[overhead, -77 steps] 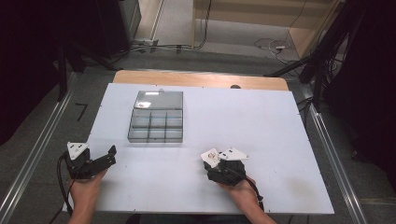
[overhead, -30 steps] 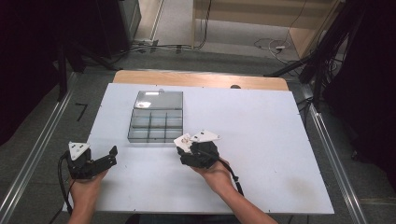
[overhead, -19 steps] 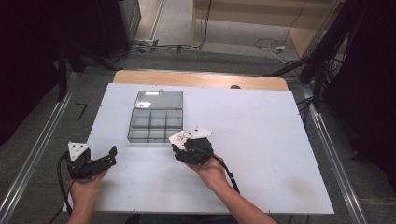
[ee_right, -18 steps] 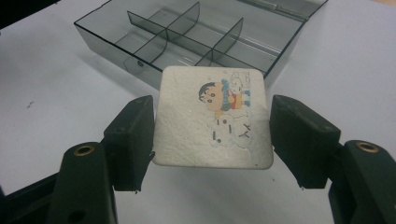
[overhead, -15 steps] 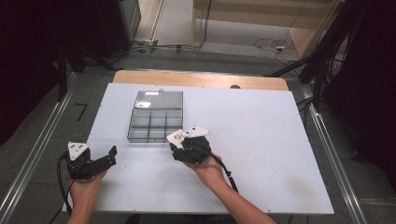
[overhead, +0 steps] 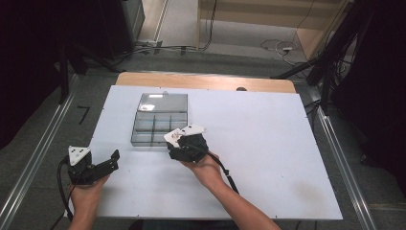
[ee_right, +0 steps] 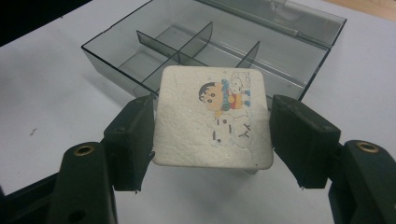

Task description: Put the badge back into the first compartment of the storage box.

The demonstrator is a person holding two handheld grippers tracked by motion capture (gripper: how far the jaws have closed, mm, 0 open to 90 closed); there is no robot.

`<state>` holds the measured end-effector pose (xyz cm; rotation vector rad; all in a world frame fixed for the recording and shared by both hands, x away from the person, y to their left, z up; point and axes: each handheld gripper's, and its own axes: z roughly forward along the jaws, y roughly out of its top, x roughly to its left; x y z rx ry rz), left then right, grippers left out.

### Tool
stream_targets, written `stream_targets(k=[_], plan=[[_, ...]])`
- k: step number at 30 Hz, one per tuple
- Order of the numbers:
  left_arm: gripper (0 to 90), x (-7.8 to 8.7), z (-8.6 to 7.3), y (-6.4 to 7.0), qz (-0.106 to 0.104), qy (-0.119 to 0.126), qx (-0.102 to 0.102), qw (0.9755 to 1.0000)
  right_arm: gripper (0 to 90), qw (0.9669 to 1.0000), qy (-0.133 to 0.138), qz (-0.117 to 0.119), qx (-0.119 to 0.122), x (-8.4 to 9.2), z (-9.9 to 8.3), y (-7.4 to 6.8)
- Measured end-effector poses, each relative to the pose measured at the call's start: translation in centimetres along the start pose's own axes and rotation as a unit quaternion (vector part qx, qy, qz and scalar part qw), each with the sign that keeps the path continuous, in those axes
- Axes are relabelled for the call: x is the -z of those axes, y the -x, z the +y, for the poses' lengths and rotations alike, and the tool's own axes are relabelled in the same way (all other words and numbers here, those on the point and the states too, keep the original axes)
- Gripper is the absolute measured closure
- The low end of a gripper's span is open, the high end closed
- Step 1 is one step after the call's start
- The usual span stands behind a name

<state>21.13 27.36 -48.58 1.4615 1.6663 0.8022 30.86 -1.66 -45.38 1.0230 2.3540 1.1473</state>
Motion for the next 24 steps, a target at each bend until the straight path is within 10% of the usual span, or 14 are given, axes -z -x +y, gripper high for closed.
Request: stream_targets(k=[24], plan=[[5.8,0.0,0.0,-0.4,-0.001,-0.001,0.008,1.0000,31.4,1.0000,0.001,0.006,0.006,-2.0,2.1,-1.0]])
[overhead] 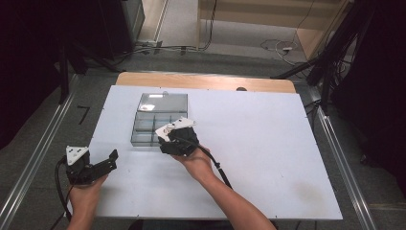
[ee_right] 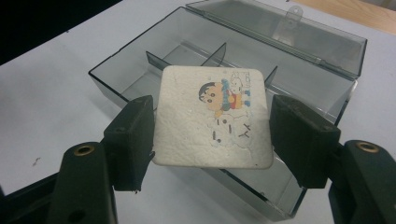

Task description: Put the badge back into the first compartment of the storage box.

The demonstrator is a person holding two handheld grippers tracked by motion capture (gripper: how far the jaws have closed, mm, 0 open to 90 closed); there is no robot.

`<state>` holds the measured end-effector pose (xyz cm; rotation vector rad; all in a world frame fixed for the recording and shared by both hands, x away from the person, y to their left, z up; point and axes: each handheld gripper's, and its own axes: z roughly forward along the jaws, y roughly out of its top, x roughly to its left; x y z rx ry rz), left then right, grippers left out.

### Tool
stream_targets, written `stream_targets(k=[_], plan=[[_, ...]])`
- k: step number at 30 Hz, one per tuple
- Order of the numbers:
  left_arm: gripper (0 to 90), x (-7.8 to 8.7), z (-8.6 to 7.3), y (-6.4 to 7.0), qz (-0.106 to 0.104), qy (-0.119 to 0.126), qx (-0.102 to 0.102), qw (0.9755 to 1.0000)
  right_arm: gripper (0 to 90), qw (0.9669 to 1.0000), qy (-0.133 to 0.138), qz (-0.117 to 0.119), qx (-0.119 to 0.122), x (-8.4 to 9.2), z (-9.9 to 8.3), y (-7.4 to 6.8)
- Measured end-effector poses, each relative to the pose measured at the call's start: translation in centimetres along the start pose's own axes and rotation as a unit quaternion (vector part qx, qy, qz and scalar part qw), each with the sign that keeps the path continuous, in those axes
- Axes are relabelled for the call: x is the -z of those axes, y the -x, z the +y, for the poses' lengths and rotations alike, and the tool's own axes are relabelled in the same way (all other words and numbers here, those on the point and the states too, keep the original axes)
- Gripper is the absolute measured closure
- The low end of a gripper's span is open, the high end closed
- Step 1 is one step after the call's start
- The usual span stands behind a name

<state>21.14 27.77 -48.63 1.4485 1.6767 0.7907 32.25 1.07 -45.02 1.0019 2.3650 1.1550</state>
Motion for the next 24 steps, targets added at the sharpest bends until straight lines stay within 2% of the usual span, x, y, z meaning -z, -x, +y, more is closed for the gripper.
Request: stream_targets(k=[24], plan=[[5.8,-0.2,0.0,-0.1,-0.006,0.000,0.003,1.0000,31.4,0.9999,-0.001,0.010,0.005,-2.4,2.1,-1.3]])
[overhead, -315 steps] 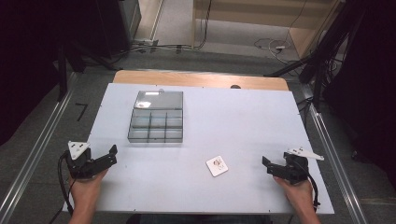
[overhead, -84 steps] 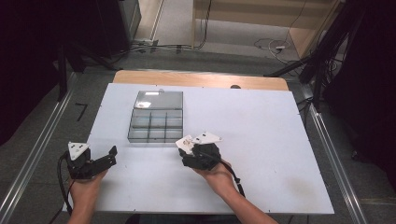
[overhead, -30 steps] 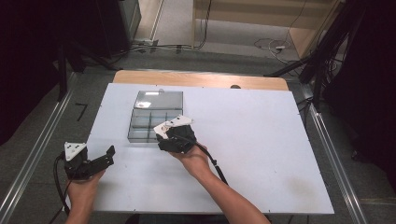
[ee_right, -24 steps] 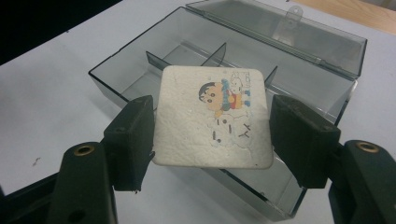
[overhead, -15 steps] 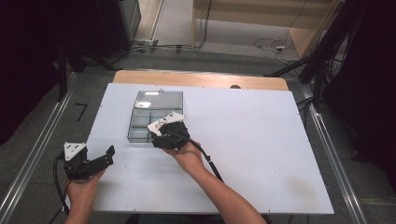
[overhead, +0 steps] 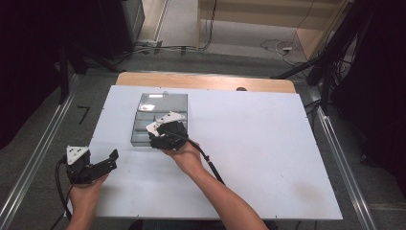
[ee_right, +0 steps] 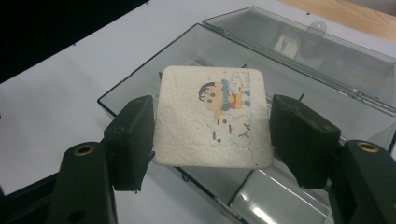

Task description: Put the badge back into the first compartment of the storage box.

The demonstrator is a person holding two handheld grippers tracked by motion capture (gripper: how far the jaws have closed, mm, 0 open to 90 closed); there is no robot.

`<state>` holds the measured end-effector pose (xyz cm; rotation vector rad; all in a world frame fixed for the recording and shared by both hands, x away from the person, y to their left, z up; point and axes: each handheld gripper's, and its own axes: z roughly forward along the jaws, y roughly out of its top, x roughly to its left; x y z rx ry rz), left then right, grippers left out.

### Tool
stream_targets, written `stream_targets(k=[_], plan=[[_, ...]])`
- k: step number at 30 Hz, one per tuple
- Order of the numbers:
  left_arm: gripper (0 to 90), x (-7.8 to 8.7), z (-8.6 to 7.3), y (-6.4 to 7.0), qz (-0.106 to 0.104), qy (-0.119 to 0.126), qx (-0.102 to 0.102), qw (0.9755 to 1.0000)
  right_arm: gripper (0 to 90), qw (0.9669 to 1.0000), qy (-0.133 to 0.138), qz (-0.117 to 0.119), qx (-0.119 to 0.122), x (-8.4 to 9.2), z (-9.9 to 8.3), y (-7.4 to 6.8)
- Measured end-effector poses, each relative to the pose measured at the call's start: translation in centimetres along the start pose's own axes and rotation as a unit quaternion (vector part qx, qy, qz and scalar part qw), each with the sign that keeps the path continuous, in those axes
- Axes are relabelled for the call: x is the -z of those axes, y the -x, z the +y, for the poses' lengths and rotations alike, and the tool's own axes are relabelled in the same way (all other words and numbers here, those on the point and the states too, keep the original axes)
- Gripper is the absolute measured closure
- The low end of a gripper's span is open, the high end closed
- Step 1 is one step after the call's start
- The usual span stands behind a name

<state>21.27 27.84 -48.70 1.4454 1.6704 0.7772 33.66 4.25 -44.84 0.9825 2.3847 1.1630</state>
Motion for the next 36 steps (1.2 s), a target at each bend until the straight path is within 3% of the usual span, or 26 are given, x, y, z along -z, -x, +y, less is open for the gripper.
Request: stream_targets(k=[25,36], plan=[[5.8,0.3,0.0,-0.7,0.002,0.004,0.010,0.9999,31.4,0.9999,-0.005,-0.009,0.002,-3.9,2.9,-0.5],[5.8,0.4,0.0,-0.7,-0.001,0.005,0.012,0.9999,31.4,0.9999,-0.011,0.003,-0.001,-5.0,3.6,-1.1]])
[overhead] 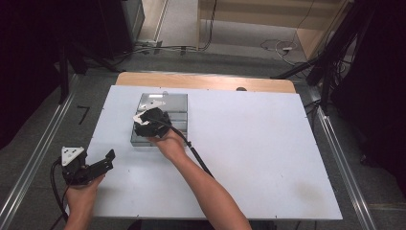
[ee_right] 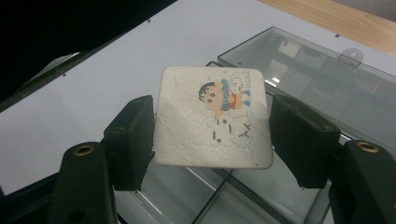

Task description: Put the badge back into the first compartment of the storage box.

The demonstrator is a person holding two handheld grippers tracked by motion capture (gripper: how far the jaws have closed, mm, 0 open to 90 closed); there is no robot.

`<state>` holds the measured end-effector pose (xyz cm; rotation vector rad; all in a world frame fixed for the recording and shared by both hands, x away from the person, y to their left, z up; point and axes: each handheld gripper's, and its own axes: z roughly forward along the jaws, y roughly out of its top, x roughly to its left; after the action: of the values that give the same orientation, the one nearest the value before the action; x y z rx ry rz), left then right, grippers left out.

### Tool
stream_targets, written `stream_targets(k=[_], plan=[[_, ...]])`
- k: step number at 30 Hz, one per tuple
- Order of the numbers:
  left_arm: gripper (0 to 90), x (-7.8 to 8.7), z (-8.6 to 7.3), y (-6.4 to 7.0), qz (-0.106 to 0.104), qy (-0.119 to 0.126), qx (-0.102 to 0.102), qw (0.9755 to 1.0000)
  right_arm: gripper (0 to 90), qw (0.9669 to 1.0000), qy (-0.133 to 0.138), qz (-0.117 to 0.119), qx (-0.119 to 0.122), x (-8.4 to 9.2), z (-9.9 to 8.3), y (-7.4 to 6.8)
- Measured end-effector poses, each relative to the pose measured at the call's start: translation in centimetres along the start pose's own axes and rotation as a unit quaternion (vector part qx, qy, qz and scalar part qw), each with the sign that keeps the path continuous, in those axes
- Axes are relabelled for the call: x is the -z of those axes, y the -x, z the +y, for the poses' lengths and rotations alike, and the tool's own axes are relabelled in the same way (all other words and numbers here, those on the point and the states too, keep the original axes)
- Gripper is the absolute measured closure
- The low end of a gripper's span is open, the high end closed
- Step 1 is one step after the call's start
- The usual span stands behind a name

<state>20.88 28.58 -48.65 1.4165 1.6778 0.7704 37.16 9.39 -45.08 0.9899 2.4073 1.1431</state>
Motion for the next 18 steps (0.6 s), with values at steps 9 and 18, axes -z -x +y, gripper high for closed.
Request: stream_targets(k=[9,18], plan=[[5.8,0.0,0.0,-0.1,0.001,0.000,0.000,1.0000,31.4,0.9998,-0.007,0.014,-0.014,-0.8,0.5,0.0],[5.8,0.1,0.0,-0.2,0.003,0.002,0.003,1.0000,31.3,0.9994,-0.015,0.023,-0.023,-1.5,0.7,0.0]])
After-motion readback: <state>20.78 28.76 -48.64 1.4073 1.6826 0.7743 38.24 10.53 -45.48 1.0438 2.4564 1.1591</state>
